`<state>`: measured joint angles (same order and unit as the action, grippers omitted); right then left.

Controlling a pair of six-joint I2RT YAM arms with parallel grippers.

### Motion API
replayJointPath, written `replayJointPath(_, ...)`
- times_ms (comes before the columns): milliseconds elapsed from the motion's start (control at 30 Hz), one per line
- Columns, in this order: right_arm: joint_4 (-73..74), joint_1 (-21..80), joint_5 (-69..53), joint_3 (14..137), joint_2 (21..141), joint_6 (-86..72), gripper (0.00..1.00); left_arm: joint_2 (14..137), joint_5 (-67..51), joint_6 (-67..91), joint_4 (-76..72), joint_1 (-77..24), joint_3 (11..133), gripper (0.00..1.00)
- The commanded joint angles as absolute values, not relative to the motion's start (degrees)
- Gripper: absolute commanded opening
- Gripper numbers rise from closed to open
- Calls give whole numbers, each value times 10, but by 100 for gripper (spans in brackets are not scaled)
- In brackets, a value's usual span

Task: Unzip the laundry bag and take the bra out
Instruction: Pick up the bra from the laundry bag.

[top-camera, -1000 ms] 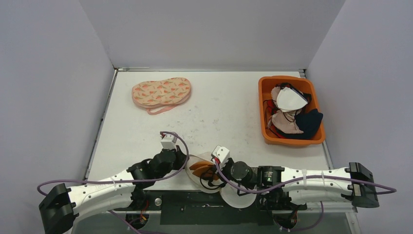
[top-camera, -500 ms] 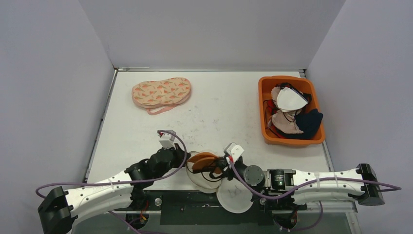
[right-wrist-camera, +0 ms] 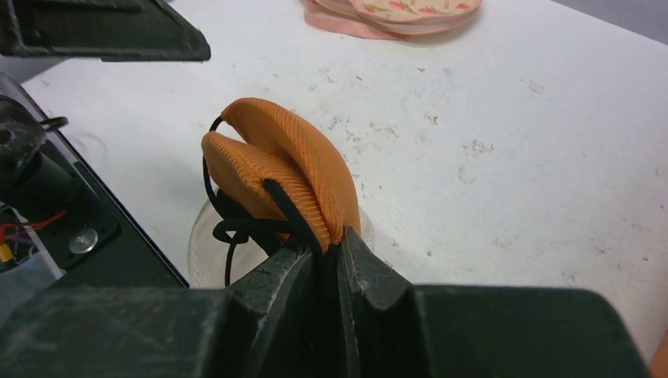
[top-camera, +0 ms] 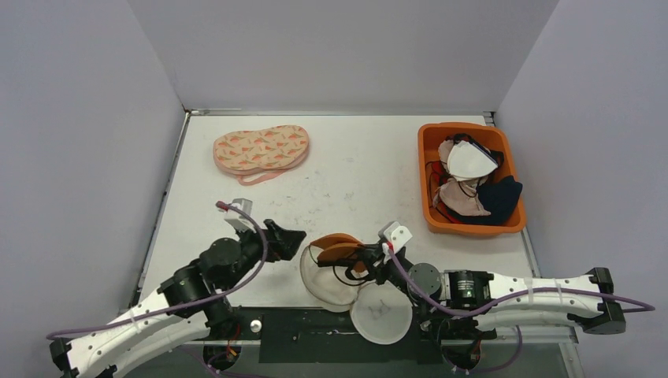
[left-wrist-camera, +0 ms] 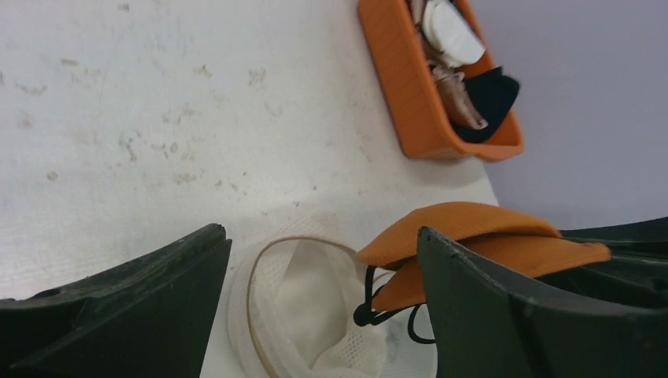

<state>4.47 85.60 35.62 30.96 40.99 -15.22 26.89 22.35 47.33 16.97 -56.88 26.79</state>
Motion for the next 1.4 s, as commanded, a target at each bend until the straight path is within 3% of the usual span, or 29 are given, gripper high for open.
replayJointPath(0, 85, 859, 317, 368, 389, -139, 5, 214, 243, 376, 205, -566, 338, 89)
replayJointPath(200, 82, 859, 216, 368, 370, -123, 5, 254, -14, 218, 77, -566, 356, 93)
replayJointPath(433, 77, 859, 137, 387, 378, -121, 5, 401, -183, 131, 149, -567, 464, 98)
replayJointPath(867, 89, 859, 195, 386, 371, -128, 5, 359, -291, 162, 102, -566, 449, 98)
replayJointPath(1367, 53, 859, 148, 410, 379, -128, 5, 399, -243, 161, 117, -566, 428, 100)
